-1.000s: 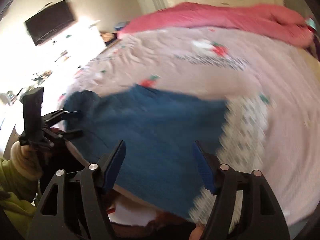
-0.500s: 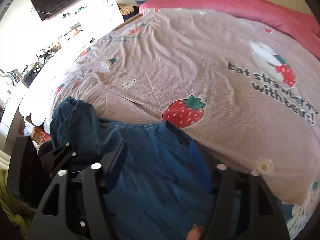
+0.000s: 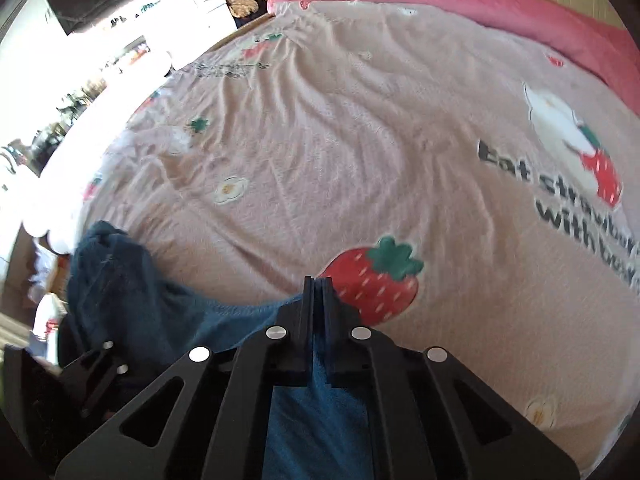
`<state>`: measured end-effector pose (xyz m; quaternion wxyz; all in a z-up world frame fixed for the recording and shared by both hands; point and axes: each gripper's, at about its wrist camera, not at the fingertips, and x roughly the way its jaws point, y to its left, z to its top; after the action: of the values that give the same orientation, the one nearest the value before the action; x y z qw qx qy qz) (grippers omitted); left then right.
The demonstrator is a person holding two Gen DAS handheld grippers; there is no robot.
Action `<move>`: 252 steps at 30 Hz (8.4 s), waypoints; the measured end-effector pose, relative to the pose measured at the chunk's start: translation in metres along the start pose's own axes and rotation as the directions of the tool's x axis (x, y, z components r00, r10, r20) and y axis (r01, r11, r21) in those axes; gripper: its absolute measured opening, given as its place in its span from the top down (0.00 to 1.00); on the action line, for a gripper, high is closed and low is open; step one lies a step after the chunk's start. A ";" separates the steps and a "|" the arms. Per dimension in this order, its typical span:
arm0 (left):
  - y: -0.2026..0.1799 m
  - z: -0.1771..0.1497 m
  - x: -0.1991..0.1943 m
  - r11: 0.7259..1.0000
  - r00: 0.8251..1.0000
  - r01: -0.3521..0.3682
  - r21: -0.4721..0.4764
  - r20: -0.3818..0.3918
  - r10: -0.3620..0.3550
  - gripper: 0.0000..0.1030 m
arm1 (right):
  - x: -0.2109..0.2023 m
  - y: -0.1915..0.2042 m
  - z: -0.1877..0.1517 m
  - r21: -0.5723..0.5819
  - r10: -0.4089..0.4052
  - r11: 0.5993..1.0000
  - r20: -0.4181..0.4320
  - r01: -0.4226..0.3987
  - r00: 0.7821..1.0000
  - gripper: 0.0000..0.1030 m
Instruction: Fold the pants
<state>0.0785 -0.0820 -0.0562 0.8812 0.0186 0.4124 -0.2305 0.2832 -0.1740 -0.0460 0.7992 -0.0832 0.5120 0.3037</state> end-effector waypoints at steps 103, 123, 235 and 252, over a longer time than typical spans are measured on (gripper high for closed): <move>-0.035 0.058 -0.032 0.997 0.993 -0.059 -0.053 0.095 0.064 0.09 | -0.204 -0.031 -0.229 0.307 -0.336 0.920 0.303 0.243 0.892 0.12; -0.130 0.031 -0.008 0.992 0.999 0.044 0.117 -0.006 -0.043 0.09 | -0.222 -0.081 -0.249 0.404 -0.341 0.890 0.285 0.211 0.896 0.08; -0.026 -0.053 -0.035 0.936 0.983 0.167 -0.310 0.131 -0.132 0.44 | -0.100 0.011 -0.049 0.248 0.011 0.967 0.156 -0.050 0.988 0.24; -0.042 -0.020 -0.019 0.986 0.997 0.008 -0.165 0.071 0.004 0.80 | -0.025 0.025 -0.026 0.104 0.050 0.993 -0.009 -0.049 0.999 0.84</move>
<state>0.0356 -0.1079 -0.0491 0.8936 -0.0631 0.3985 -0.1969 0.2416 -0.1752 -0.0323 0.7917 -0.0307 0.5337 0.2959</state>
